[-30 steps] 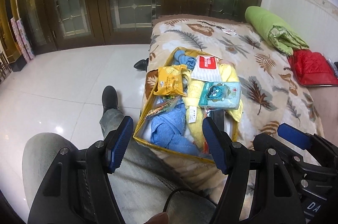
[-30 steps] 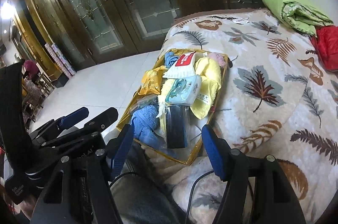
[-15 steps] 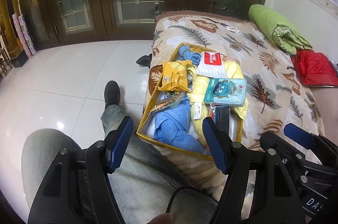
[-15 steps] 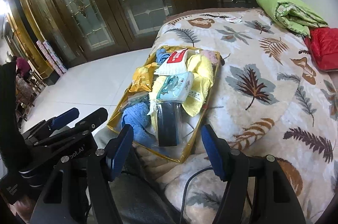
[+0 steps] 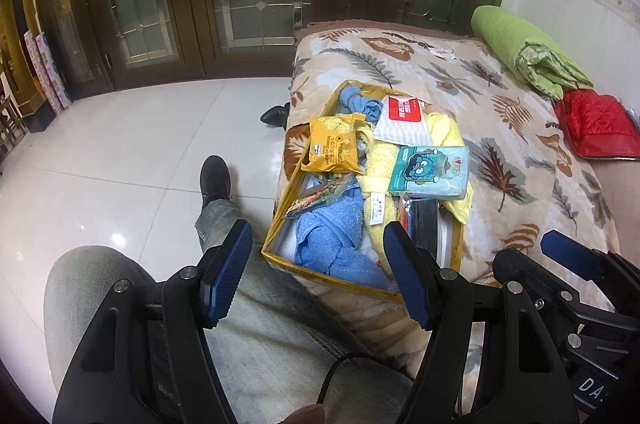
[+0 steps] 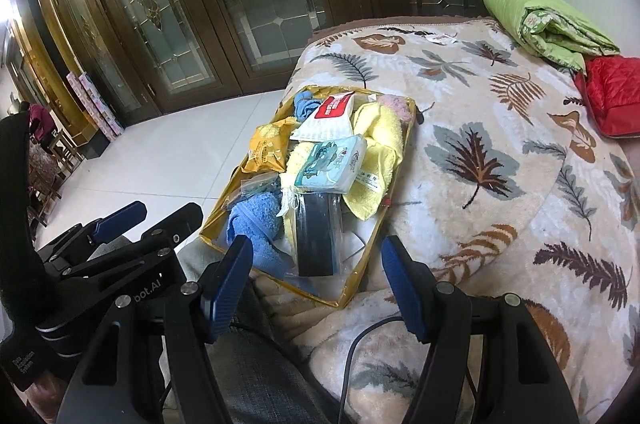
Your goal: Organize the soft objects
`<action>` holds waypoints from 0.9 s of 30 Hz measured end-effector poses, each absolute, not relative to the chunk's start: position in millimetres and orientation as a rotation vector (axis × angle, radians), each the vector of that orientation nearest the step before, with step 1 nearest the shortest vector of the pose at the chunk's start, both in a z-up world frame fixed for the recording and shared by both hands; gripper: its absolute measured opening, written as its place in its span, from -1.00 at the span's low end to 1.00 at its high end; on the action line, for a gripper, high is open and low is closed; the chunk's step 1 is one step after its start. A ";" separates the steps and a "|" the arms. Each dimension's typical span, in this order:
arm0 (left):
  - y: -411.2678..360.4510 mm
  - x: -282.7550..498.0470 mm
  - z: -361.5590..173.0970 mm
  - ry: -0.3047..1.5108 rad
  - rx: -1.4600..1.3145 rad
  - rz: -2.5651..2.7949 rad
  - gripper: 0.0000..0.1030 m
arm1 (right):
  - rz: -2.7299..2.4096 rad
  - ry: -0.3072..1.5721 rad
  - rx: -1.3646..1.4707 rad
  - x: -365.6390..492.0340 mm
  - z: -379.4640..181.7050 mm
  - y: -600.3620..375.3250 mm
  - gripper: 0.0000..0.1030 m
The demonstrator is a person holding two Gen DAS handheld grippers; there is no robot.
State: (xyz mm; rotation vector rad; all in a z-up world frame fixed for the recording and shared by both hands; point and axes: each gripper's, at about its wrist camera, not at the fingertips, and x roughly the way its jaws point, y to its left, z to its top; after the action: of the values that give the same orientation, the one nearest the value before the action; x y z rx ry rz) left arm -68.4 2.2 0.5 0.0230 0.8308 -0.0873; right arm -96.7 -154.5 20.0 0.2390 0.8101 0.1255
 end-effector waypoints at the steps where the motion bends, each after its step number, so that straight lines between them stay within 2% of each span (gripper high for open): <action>1: 2.7 -68.4 0.4 0.831 0.023 -0.086 0.34 | 0.126 0.811 0.239 -96.1 19.9 -154.4 0.31; 27: 1.7 -69.4 -2.9 0.841 0.032 -0.095 0.34 | 0.122 0.825 0.241 -91.3 18.4 -149.6 0.31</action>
State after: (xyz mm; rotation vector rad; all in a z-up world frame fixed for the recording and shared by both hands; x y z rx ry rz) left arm -69.4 1.7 -2.9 0.0322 0.8408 -0.0952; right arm -91.3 -149.6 18.4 0.2409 0.8251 0.1222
